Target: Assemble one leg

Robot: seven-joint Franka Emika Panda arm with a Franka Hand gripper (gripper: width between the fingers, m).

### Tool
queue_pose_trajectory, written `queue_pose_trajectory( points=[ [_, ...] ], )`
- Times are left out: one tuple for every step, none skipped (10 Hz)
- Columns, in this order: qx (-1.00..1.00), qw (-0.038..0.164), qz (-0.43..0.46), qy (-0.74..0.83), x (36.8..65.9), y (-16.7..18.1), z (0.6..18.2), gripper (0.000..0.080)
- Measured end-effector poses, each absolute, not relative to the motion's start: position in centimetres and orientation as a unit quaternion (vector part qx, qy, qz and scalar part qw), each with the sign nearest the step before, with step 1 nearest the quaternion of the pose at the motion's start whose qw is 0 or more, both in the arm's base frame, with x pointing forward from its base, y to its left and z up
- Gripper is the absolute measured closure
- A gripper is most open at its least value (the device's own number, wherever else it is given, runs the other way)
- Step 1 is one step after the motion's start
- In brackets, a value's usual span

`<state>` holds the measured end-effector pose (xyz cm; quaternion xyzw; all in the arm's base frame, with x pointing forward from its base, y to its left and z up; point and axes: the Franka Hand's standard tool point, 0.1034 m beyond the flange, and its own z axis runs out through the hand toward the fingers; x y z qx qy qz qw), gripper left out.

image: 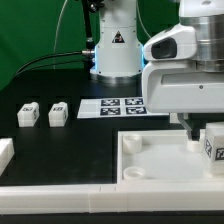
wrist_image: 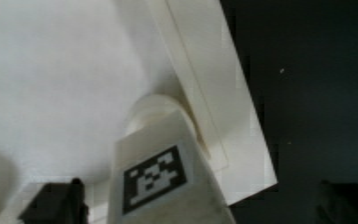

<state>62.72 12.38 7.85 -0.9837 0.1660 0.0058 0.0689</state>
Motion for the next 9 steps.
queue_pose_trajectory(
  points=[
    [-0.994, 0.065, 0.002, 0.092, 62.75, 12.34, 7.91, 0.0151],
    [-0.998, 0.061, -0.001, 0.034, 62.85, 12.36, 8.02, 0.0151],
    [-0.998, 0.055, -0.006, -0.023, 62.97, 12.31, 8.11, 0.0151],
    [-0.998, 0.055, -0.008, -0.033, 63.02, 12.24, 8.12, 0.0151],
    [-0.998, 0.055, -0.008, -0.030, 63.01, 12.23, 8.11, 0.0151],
    [-0.998, 0.055, -0.008, -0.030, 63.01, 12.23, 8.11, 0.0151],
    [-0.998, 0.055, -0.008, -0.030, 63.01, 12.23, 8.10, 0.0271],
    [-0.998, 0.055, -0.008, -0.030, 63.00, 12.23, 8.10, 0.0408],
    [-0.998, 0.054, -0.008, -0.030, 63.03, 12.07, 8.10, 0.0408]
  ],
)
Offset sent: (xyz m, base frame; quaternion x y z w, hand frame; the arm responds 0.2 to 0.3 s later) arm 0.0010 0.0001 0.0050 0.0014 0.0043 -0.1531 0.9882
